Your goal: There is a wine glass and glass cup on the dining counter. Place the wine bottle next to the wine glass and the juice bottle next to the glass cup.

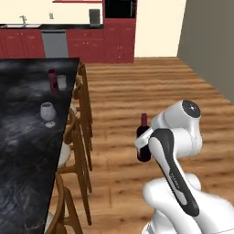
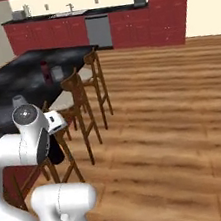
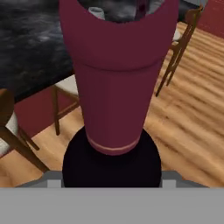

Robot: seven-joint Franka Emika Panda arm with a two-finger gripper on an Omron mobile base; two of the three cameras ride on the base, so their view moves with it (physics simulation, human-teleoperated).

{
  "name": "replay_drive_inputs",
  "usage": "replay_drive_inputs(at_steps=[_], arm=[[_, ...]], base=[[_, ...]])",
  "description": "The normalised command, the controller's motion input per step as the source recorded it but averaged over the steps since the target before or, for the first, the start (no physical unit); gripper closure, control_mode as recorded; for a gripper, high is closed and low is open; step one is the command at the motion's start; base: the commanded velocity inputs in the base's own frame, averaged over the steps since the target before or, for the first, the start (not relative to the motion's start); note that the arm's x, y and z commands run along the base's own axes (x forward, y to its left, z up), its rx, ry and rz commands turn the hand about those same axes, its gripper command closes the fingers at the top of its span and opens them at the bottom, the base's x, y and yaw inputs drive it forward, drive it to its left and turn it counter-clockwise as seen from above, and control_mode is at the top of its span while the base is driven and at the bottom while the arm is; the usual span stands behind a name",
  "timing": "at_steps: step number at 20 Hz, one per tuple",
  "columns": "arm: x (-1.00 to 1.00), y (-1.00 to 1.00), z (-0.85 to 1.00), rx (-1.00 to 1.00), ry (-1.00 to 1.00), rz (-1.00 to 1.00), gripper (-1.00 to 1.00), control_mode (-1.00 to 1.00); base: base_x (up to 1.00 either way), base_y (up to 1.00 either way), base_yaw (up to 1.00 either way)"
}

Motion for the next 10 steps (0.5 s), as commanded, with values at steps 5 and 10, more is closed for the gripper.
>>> replay_drive_inputs(at_steps=[5, 10], arm=[[0.00, 0.00, 0.00, 0.00, 0.00, 0.00, 1.00, 1.00], [0.00, 0.00, 0.00, 0.00, 0.00, 0.00, 1.00, 1.00]], base=[[0.58, -0.02, 0.59], [0.49, -0.03, 0.56]])
